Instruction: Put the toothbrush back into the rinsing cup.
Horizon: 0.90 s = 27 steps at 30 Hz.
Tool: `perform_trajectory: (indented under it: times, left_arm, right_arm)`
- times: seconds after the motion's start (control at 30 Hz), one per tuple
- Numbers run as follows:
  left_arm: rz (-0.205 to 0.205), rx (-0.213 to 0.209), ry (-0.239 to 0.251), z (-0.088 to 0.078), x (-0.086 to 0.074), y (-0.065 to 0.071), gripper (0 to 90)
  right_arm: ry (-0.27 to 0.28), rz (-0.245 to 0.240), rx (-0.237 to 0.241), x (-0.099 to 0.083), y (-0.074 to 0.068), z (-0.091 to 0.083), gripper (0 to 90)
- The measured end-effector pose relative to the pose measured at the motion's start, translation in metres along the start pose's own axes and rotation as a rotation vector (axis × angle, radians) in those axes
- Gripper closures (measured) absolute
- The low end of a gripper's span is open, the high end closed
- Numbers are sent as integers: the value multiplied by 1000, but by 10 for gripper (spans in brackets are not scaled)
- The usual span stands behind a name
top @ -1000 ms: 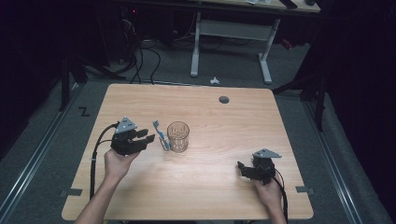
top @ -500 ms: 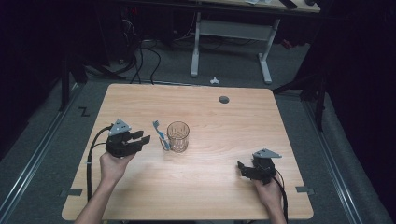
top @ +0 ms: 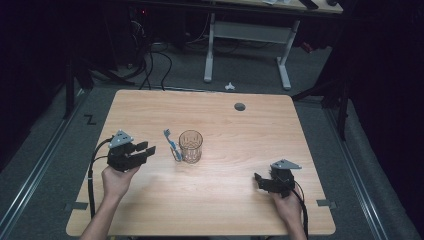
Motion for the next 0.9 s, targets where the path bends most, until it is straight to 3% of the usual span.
perform_trajectory:
  times: [0.9]
  left_arm:
    - [-91, 46, 2, -6, -21, -27, 595]
  right_arm:
    - [0, 2, -1, 0, 0, 0, 244]
Point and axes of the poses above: each handheld gripper's, and its own axes: z roughly forward along the jaws, x roughly out of its top, y roughly to its right, the point moved 10 cm from there along z, roughly forward along the jaws, and after that the axes turned 6 degrees about -z, right-handed, at the moved point
